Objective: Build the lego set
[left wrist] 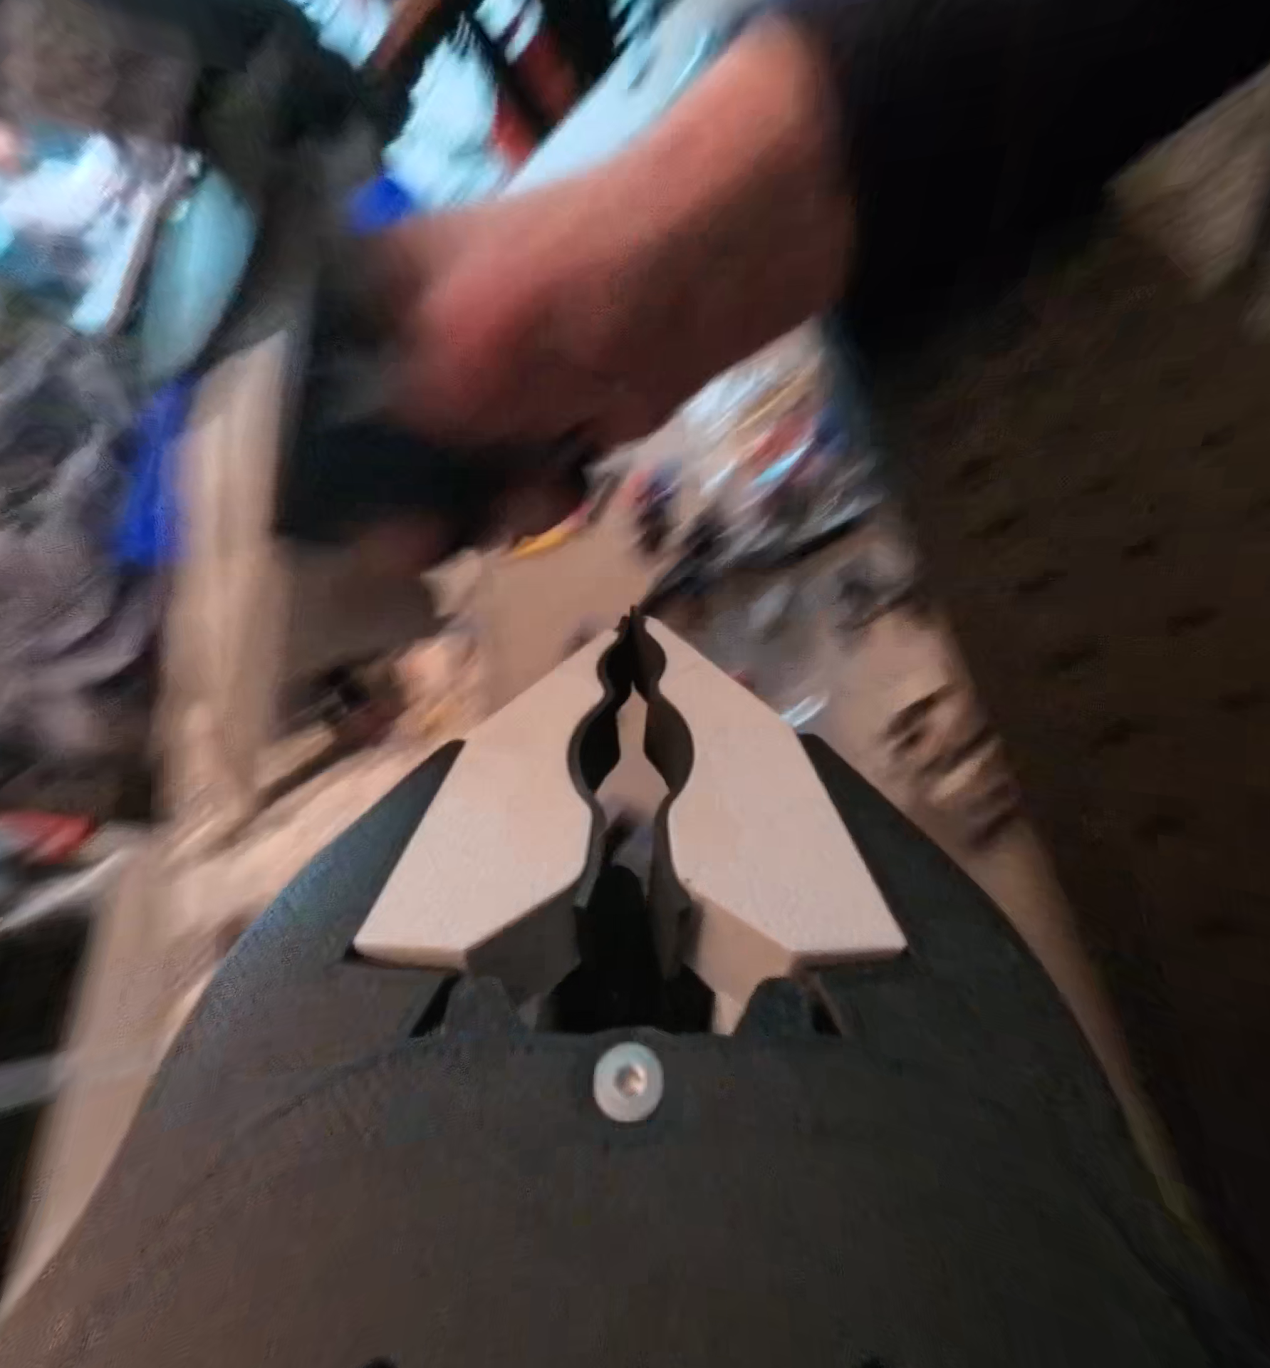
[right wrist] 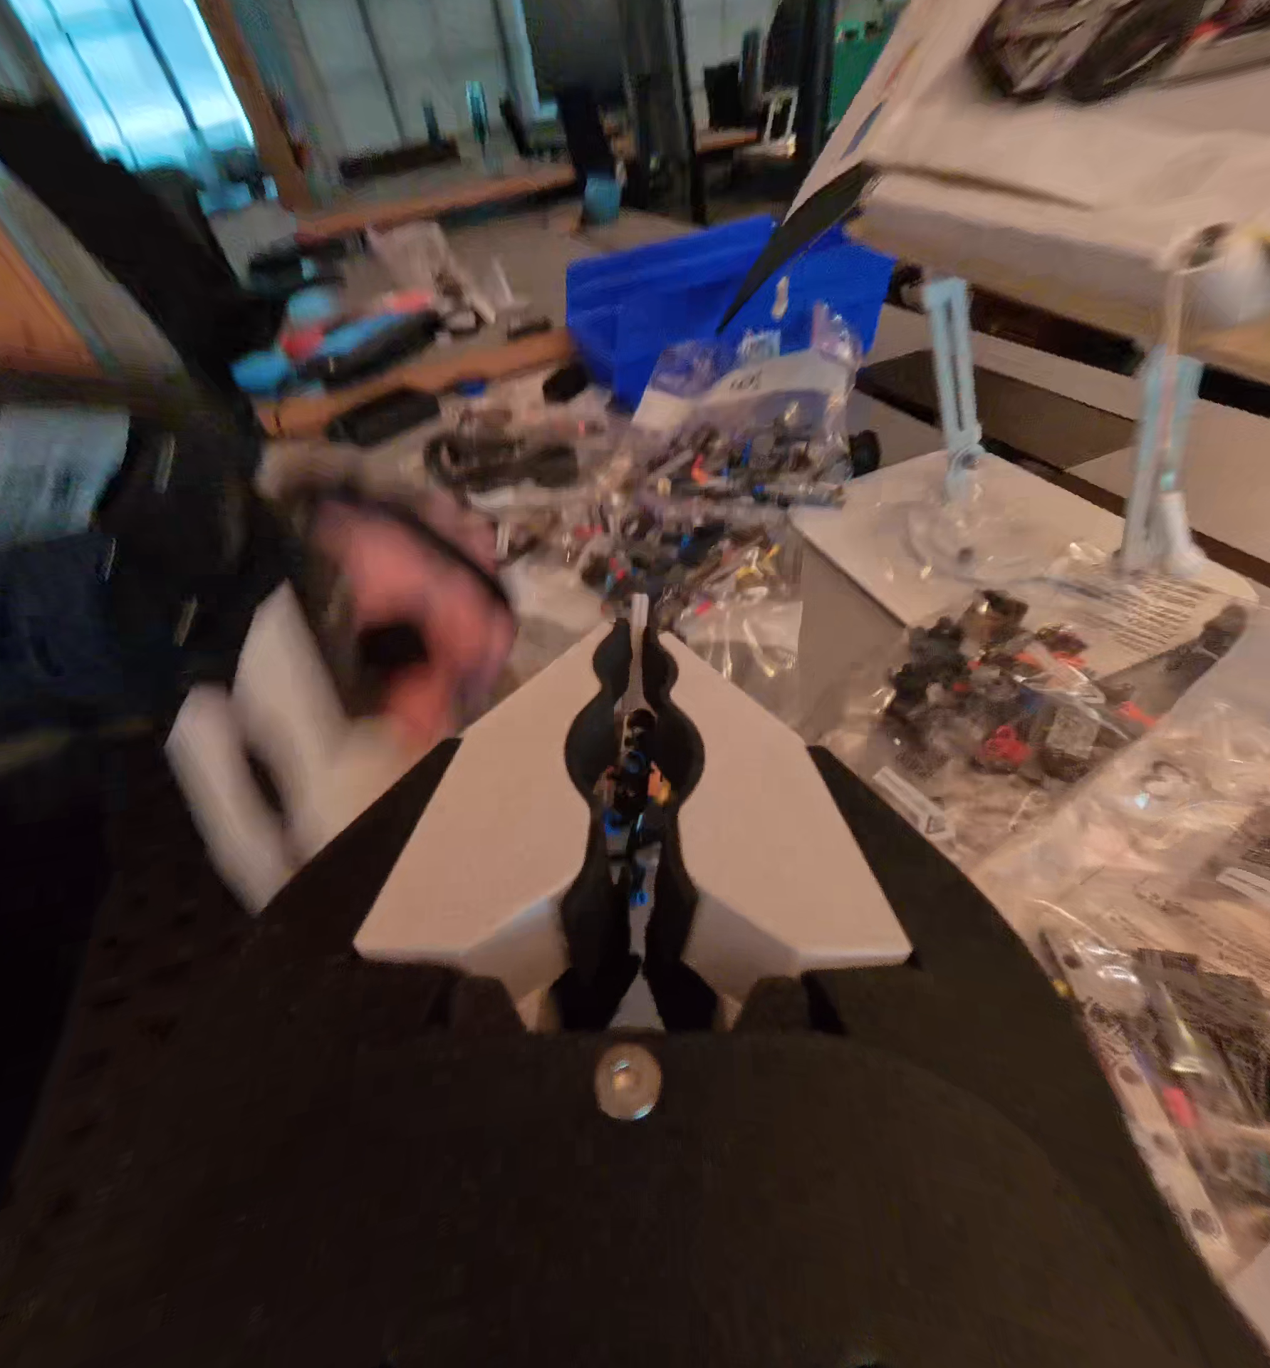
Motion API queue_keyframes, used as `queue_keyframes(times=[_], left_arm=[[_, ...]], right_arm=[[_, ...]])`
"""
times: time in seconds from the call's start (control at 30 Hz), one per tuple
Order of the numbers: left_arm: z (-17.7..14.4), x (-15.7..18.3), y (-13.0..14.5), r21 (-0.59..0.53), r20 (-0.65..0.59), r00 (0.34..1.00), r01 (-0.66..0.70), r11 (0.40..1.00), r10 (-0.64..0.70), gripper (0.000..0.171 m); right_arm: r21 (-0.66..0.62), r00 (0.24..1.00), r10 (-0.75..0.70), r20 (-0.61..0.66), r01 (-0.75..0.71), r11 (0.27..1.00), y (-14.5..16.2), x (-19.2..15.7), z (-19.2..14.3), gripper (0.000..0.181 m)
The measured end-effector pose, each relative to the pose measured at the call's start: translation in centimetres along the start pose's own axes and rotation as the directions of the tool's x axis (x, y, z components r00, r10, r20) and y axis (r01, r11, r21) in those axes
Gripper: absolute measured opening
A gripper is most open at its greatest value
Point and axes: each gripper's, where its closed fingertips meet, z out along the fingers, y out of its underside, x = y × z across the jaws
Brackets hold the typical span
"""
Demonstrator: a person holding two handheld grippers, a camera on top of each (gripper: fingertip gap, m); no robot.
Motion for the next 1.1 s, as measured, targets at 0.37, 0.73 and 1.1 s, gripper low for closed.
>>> queue_keyframes(times=[0.37,0.73,1.1], left_arm=[[1.0,-1.7,3.0,-0.114,0.058,0.998,0.044,0.992,-0.038,0.0],[-0.7,-5.9,1.8,0.152,0.072,0.879,0.458,0.876,-0.472,0.036],[-1.8,-6.7,0.2,0.305,-0.04,0.805,0.574,0.76,-0.592,0.017]], right_arm=[[0.064,0.99,0.084,0.116,-0.092,0.994,-0.7,0.2,-1.6,0.0],[0.123,0.956,0.129,0.261,-0.166,0.978,-1.4,-1.4,-1.6,0.001],[0.141,0.972,0.018,0.235,-0.053,0.989,-1.9,-2.7,-1.4,0.001]])
